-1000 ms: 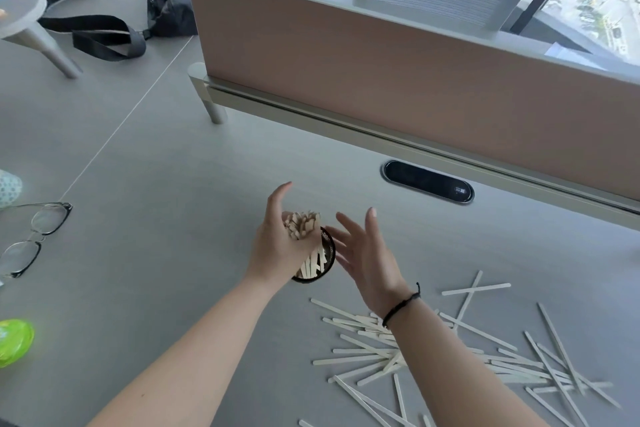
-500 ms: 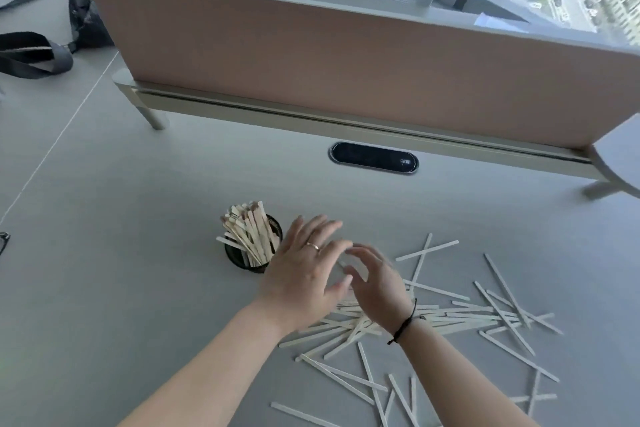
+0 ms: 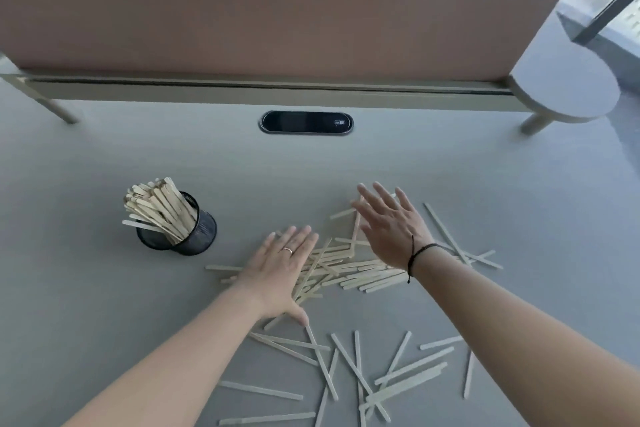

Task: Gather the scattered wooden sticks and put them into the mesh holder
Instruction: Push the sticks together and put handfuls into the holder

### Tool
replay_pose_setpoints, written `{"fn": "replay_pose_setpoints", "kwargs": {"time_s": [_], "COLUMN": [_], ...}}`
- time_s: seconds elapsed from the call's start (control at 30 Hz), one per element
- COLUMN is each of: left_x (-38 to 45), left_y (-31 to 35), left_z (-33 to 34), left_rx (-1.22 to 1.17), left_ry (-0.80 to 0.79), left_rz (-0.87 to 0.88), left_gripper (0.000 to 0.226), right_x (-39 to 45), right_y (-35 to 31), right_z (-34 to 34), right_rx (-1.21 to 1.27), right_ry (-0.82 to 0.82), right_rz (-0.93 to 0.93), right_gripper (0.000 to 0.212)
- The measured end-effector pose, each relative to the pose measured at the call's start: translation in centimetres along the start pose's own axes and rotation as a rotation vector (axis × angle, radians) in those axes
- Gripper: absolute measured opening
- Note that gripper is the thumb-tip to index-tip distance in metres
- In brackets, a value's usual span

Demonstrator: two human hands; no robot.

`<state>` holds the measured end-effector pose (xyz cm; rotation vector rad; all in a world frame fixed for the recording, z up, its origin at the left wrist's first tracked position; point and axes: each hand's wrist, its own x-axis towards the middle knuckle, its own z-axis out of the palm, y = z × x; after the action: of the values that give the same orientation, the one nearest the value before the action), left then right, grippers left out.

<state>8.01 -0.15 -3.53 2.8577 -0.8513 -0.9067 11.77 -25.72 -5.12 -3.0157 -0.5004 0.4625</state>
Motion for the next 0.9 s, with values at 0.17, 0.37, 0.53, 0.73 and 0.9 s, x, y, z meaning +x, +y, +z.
{"fn": "replay_pose_setpoints", "kwargs": {"time_s": [0.17,0.37,0.53,0.73,0.9], "left_x": [0.3,0.1,-0.3,-3.3,-5.0], "left_y": [2.1,4.3,5.2,0.7,-0.2], "left_z": [0.5,0.4,0.7,1.2,2.4], "left_rx": [-0.033,-0.051,-0.098,-0.115,0.052], "left_ry": [0.103,0.290,0.374,0.082,-0.105], "left_rz": [-0.034,-0.064,-0.097,-0.131,-0.066], "left_gripper": [0.127,0.076,0.061,0.141,0.163], "right_x": [-1.6,-6.8,-9.2,-11.9,-12.3], "right_y": [1.1,2.2,3.3,7.8,6.9], "right_z": [0.7,1.9,2.5,3.1,3.5], "right_rx": [0.073,0.170,0.281,0.314,0.279], "right_ry": [0.037,0.263,0.284,0.090,-0.043], "right_rz": [0.012,0.093,0.174,0.383,0.221], "right_gripper": [0.046,0.025,0.041,0.110,0.134]}}
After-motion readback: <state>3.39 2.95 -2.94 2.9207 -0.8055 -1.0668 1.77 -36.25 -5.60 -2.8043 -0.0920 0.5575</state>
